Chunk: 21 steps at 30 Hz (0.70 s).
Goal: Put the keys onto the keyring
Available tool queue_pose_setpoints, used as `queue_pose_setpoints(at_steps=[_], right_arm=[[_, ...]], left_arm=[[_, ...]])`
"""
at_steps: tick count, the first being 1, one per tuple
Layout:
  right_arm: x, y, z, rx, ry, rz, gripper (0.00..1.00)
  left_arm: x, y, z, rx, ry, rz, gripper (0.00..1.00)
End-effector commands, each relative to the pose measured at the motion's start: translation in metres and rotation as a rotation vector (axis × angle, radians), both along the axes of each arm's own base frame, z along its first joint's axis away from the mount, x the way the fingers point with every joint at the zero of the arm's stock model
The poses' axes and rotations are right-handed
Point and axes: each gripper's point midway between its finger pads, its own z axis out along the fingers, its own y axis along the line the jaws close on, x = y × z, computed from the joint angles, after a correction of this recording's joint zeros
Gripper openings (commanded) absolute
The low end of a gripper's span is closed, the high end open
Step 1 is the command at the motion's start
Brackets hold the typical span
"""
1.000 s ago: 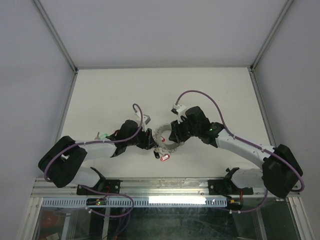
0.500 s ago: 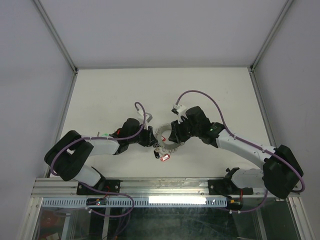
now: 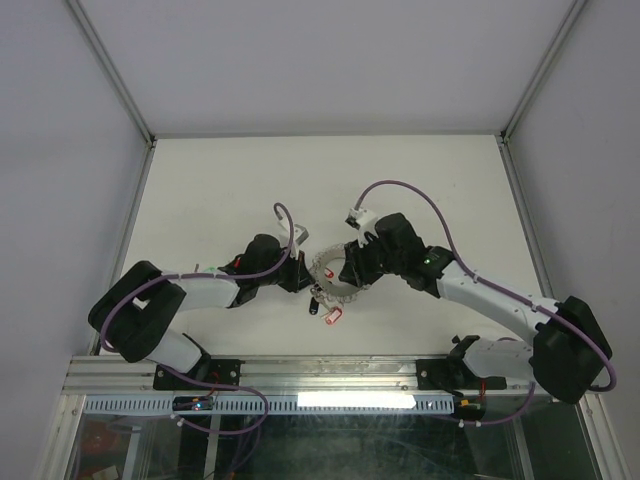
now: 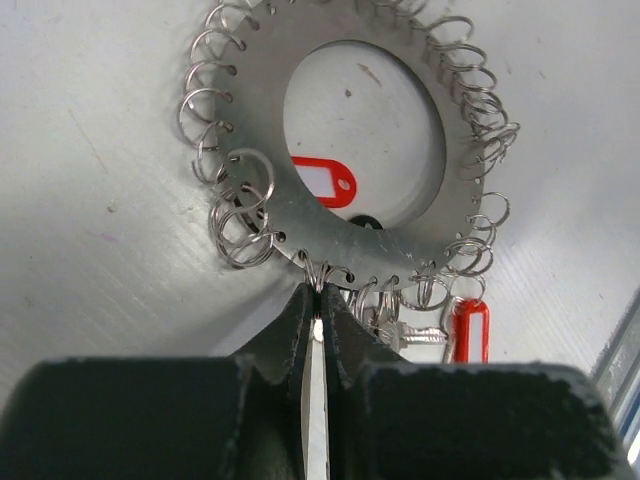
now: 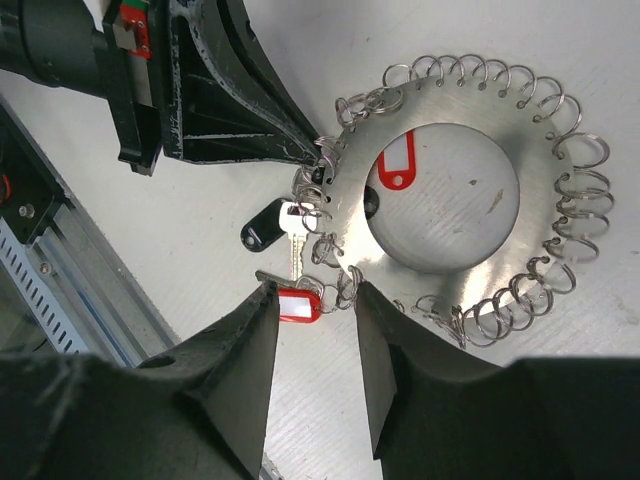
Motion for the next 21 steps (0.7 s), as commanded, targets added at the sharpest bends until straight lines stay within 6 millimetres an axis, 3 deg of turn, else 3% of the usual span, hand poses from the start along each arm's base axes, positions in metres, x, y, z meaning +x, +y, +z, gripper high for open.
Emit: queue_pose_setpoints(at_steps=[1, 9, 14, 21], right_arm=[[0.008, 0.002, 0.028, 0.061, -0.114, -0.003, 0.4], [0.011, -0.001, 0.044, 0.101, -0.204, -0.007, 0.4], [0.014, -0.003, 0.066, 0.18, -0.35, 0.002, 0.4], [0.009, -0.009, 0.098, 0.26, -0.568, 0.061, 0.48]], left_arm=[[0.007, -0.017, 0.057, -0.11, -0.166, -0.102, 0.0], [0.003, -0.02, 0.074, -0.095, -0.204, -0.16, 0.0], [0.007, -0.025, 0.081, -0.025, -0.234, -0.156, 0.0], [-0.005, -0.044, 0.112, 0.008, -0.448, -0.287, 0.0]])
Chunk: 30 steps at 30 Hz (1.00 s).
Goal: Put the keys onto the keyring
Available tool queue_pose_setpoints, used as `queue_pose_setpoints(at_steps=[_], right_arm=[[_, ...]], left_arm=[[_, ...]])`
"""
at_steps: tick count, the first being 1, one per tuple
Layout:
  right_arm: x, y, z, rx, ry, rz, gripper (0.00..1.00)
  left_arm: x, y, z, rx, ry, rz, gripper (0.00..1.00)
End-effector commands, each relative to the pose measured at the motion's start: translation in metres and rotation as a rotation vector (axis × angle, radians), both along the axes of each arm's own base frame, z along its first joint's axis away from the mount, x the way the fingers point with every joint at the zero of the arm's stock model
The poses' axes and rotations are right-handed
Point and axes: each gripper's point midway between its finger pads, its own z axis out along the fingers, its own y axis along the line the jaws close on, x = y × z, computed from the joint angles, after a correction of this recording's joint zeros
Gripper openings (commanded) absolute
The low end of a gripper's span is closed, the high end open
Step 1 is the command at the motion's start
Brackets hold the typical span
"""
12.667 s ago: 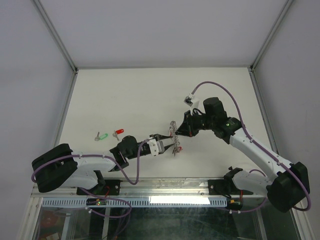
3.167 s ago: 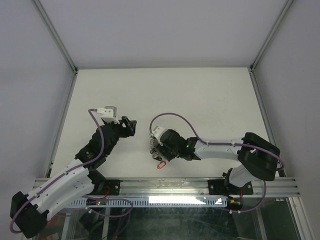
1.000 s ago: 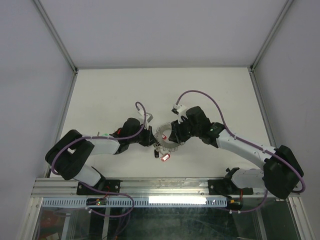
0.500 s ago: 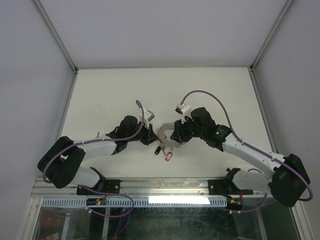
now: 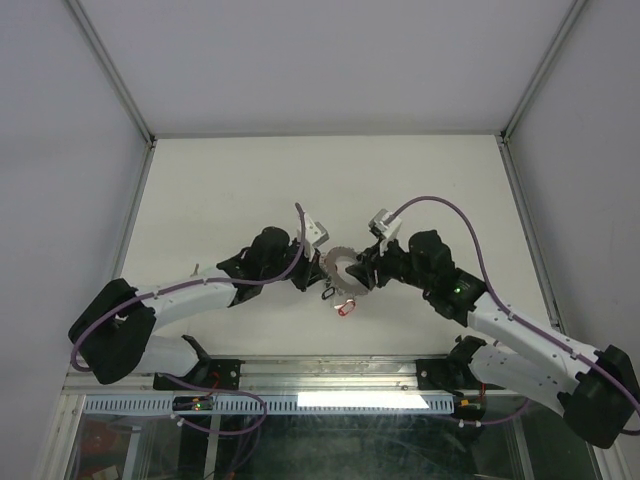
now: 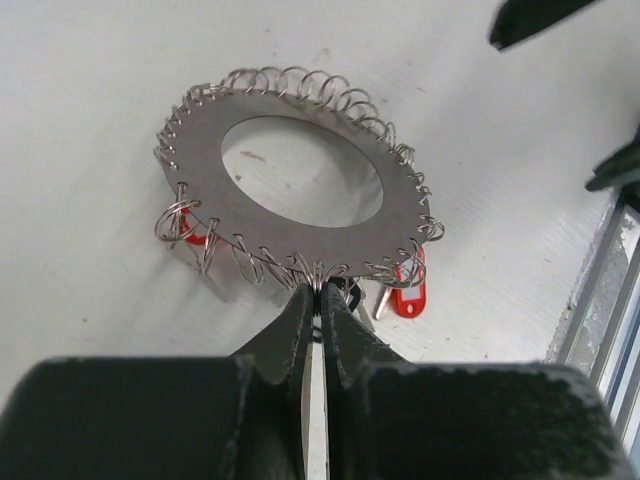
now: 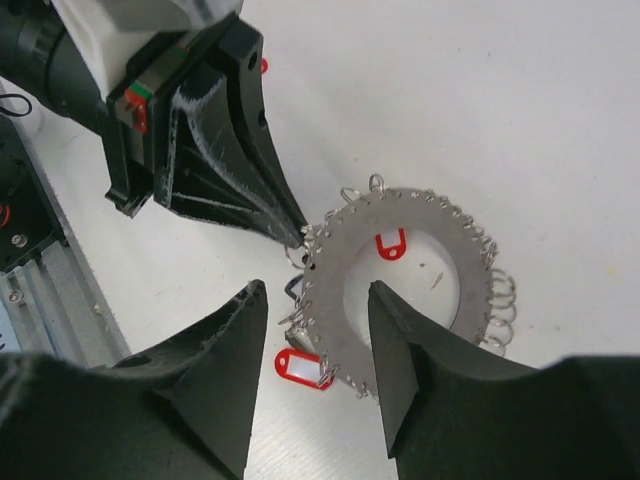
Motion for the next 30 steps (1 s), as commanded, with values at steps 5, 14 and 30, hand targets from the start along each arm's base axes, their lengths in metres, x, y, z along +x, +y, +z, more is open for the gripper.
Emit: queue_pose_setpoints(at_steps=[5, 14, 30], right_arm=[[-0.002, 0.002, 0.061, 0.074, -0.307, 0.108, 0.49], [-0.022, 0.003, 0.058, 0.026, -0.317, 0.235, 0.48], [0.014, -0.012, 0.032, -0.035, -0.126, -0.052, 0.37]], left_arm=[[0.008, -0.013, 0.071, -0.023, -0.395, -0.162, 0.0], [-0.002, -0.024, 0.085, 0.011, -0.584, -0.391, 0.0], [-0.023, -0.015, 0.074, -0.094, -0.523, -0.349, 0.0]])
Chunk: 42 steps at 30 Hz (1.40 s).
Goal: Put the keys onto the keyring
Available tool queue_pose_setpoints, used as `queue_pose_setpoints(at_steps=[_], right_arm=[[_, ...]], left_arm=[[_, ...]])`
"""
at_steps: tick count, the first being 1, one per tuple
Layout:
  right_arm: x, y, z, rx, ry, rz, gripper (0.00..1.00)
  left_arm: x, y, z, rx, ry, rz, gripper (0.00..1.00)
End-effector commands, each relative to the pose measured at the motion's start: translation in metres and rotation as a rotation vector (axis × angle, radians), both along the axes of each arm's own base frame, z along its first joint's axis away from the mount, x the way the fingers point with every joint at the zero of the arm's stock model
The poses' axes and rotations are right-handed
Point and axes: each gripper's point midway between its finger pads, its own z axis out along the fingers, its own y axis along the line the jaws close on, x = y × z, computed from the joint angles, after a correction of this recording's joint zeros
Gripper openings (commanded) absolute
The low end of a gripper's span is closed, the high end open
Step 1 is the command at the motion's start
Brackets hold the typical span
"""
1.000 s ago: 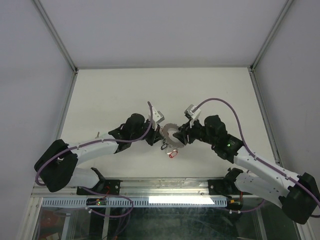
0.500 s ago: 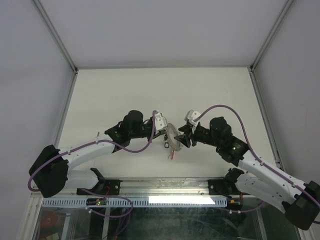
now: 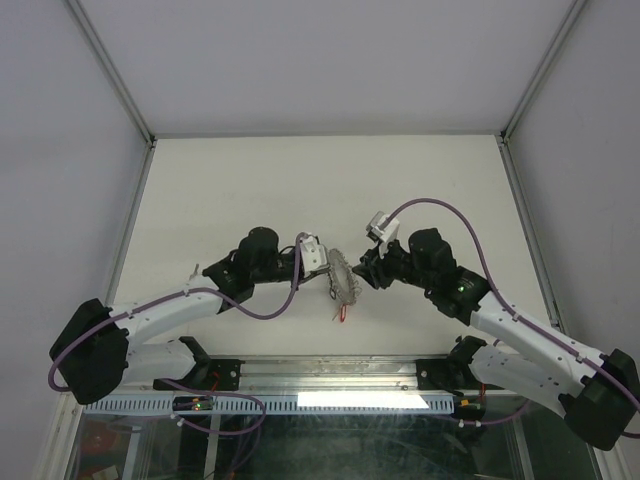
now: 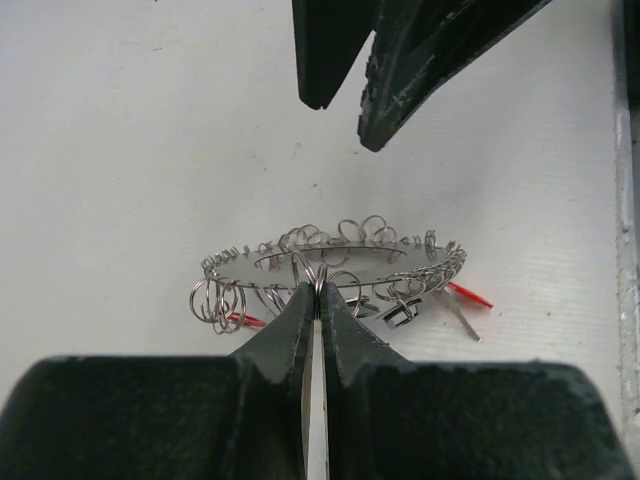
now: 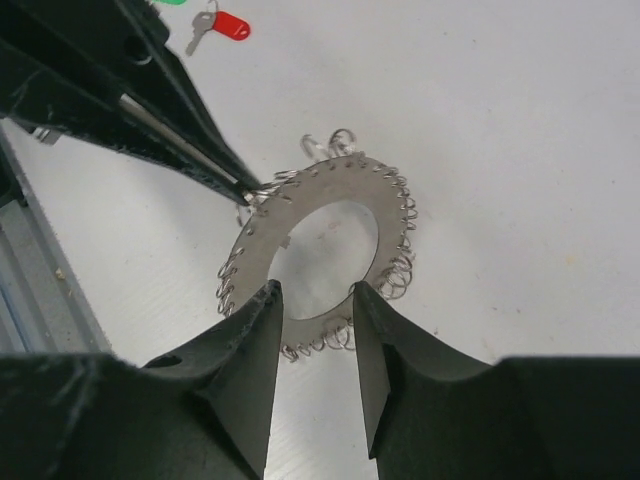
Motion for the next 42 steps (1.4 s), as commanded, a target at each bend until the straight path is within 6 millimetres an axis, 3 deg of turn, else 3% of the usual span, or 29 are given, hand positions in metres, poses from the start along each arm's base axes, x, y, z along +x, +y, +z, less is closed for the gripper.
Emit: queue_pose_setpoints(at_steps=[1, 5, 7, 9, 12, 16, 22, 29, 42], right_arm=[[0.02, -0.003, 0.027, 0.061, -0.03, -0.126, 0.37], [0.023, -0.002, 0.026, 0.059, -0.022, -0.14, 0.38], [0.024, -0.002, 0.025, 0.054, -0.02, -0.147, 0.38], [0.024, -0.003, 0.023, 0.049, -0.017, -0.149, 0.39], [0.023, -0.004, 0.02, 0.037, -0.01, -0.152, 0.41], [0.022, -0.007, 0.016, 0.029, -0.004, -0.161, 0.41], [0.025, -0.01, 0.012, 0.022, 0.011, -0.167, 0.41], [0.023, -0.008, 0.009, 0.017, 0.024, -0.155, 0.4], [0.018, -0.01, 0.009, 0.022, 0.034, -0.143, 0.38]], left_arm=[[-0.014, -0.008, 0.014, -0.183, 0.076, 0.001, 0.0], [-0.019, -0.024, 0.005, -0.277, 0.204, 0.03, 0.0], [-0.036, -0.04, -0.004, -0.254, 0.253, -0.03, 0.0], [-0.052, -0.052, -0.008, -0.235, 0.277, -0.078, 0.12], [-0.052, -0.043, -0.013, -0.249, 0.293, -0.013, 0.27], [-0.039, -0.018, 0.003, -0.3, 0.225, 0.12, 0.39], [-0.027, 0.005, -0.009, -0.297, 0.246, 0.219, 0.34], [-0.033, -0.009, -0.044, -0.174, 0.298, 0.144, 0.32], [-0.019, -0.025, -0.072, 0.03, 0.136, 0.0, 0.23]])
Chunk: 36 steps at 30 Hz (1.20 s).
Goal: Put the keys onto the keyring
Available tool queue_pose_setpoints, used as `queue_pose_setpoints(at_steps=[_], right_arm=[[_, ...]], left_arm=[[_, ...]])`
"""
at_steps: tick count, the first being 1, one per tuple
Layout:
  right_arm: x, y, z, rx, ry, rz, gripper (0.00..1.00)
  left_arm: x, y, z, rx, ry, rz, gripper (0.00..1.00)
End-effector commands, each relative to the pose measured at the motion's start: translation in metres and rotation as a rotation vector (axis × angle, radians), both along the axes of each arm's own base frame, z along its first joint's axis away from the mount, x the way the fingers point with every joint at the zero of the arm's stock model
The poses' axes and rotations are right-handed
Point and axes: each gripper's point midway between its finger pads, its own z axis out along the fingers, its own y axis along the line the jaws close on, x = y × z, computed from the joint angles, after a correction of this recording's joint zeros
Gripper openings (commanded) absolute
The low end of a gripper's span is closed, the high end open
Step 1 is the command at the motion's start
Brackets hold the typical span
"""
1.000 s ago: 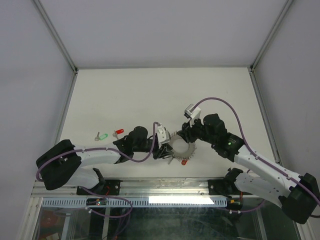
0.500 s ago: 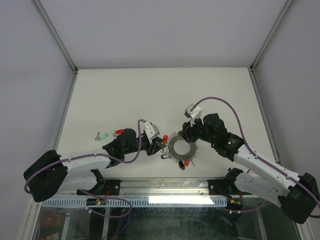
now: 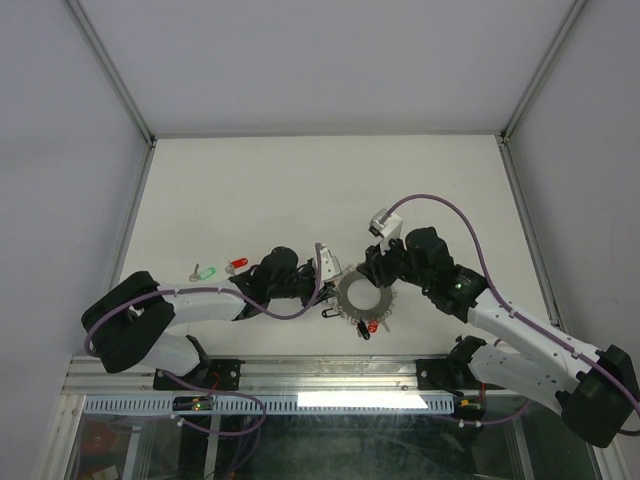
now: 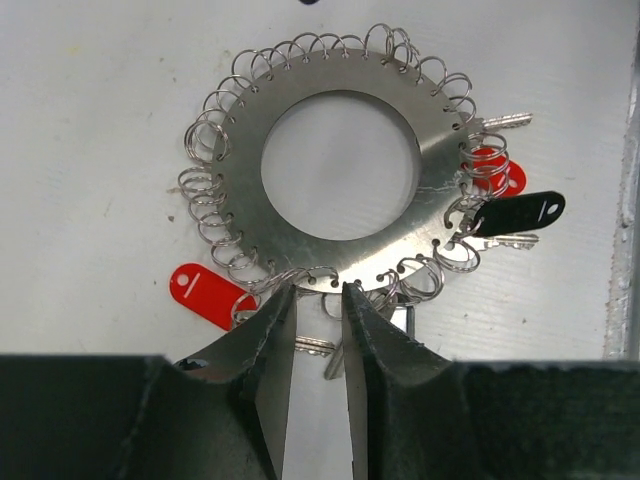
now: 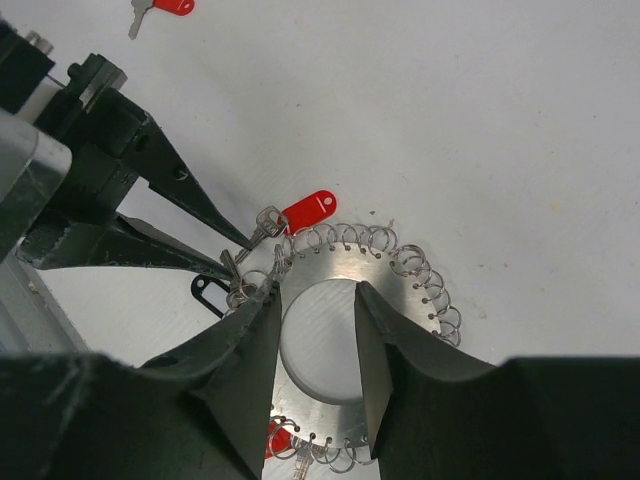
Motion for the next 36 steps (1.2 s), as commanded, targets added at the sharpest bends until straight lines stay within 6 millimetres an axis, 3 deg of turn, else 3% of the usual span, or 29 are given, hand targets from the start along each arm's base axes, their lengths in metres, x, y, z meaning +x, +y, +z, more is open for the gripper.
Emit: queue_pose_setpoints(at_steps=[1, 9, 21, 36], right_arm=[[0.004, 0.006, 0.027, 0.065, -0.051, 0.005, 0.38], [0.001, 0.006, 0.027, 0.071, -0.047, 0.013, 0.38], [-0.003, 0.003, 0.029, 0.075, -0.047, 0.013, 0.38], [-0.005, 0.001, 0.029, 0.074, -0.045, 0.013, 0.38]], left_arm=[[0.004, -0.011, 0.012, 0.02, -0.129, -0.116, 0.23], [-0.003, -0.009, -0.013, 0.129, -0.165, -0.294, 0.24], [0.018, -0.013, -0.016, 0.189, -0.251, -0.344, 0.27], [0.025, -0.014, -0.023, 0.208, -0.266, -0.365, 0.33]])
